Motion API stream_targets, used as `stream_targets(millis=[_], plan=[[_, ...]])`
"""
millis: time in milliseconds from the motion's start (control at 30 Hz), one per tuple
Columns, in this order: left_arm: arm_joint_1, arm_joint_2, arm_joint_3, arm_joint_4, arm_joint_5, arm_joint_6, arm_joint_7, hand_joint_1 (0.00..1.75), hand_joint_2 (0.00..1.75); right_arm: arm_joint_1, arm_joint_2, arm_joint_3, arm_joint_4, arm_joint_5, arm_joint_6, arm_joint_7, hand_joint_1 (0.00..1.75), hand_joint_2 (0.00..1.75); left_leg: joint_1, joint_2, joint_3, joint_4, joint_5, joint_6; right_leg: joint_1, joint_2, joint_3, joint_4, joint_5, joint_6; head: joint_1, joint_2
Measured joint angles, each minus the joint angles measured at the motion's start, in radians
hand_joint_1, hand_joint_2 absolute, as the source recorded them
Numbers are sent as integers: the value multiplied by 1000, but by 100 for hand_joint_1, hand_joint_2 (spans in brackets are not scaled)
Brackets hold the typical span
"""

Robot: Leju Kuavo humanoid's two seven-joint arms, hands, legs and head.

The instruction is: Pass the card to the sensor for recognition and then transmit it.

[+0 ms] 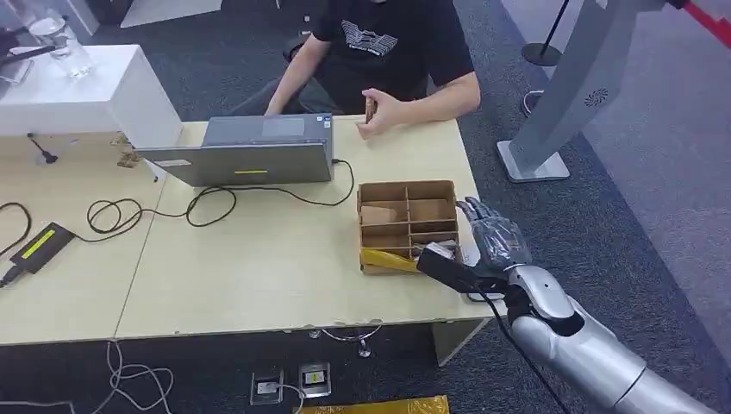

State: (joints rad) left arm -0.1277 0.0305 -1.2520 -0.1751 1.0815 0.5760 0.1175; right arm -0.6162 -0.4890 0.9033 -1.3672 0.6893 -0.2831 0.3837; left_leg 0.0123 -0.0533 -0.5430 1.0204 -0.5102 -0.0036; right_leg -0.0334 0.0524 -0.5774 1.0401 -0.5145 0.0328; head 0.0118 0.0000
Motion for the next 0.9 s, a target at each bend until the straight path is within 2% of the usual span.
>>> stream_targets(millis=[567,900], plan=[[-1,0,0,0,-7,-1,0,0,0,-10,32,32,17,-51,-48,-53,0,175,0,0,-1,0,0,0,0,0,0,0,0,0,0,0],[-2,0,-5,0,-18,-3,12,0,0,-12,57,64,51,-71,-83,-54,0,175,0,0,-1,0,0,0,0,0,0,0,0,0,0,0]])
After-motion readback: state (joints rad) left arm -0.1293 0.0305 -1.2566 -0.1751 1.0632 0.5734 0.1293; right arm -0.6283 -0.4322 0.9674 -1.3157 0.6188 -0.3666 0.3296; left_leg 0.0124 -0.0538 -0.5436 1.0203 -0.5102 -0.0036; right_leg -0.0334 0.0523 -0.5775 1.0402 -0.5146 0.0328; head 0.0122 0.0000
